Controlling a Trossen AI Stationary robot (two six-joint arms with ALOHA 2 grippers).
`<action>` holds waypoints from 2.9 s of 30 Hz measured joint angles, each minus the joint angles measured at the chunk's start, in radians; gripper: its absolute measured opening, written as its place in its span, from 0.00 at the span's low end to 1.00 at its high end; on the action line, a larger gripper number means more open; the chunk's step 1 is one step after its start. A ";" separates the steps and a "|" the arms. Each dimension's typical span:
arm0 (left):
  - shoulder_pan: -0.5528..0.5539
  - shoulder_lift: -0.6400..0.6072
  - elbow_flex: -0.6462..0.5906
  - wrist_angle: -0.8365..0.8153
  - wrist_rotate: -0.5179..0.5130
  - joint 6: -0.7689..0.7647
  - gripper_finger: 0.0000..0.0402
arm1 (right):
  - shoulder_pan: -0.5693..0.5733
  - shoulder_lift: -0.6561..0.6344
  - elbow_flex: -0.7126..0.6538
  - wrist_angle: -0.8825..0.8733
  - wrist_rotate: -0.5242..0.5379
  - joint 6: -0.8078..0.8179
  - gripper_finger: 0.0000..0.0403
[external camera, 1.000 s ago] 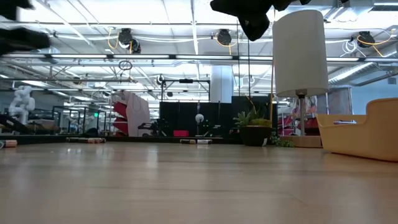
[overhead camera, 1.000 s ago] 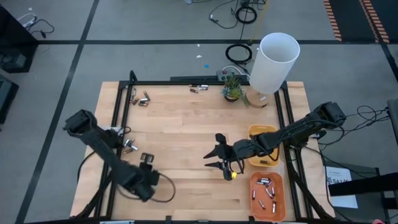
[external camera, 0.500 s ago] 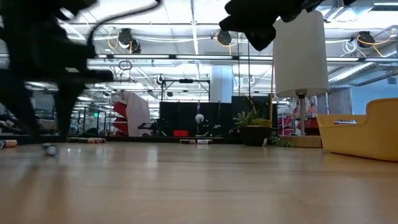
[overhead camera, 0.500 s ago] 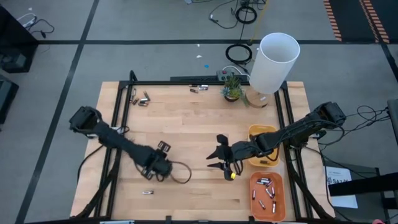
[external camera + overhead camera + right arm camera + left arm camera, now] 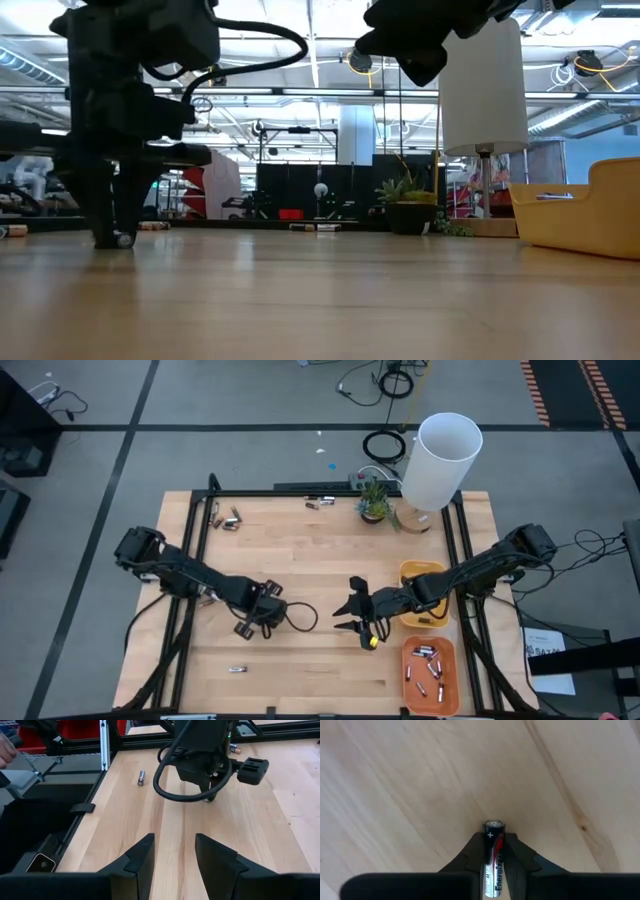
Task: Sort batteries
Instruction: Put the black battery into the orange bin
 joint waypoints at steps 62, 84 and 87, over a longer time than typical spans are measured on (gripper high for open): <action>-0.020 1.089 1.528 0.888 0.168 -0.131 0.38 | 0.458 -0.375 0.000 -0.786 0.867 0.748 0.33; -0.107 0.785 1.530 -0.767 -0.069 -0.147 0.45 | 0.458 -0.344 0.000 -0.785 0.866 0.732 0.33; -0.177 0.744 1.462 -0.963 -0.090 -0.315 0.45 | 0.458 -0.343 0.000 -0.770 0.865 0.733 0.33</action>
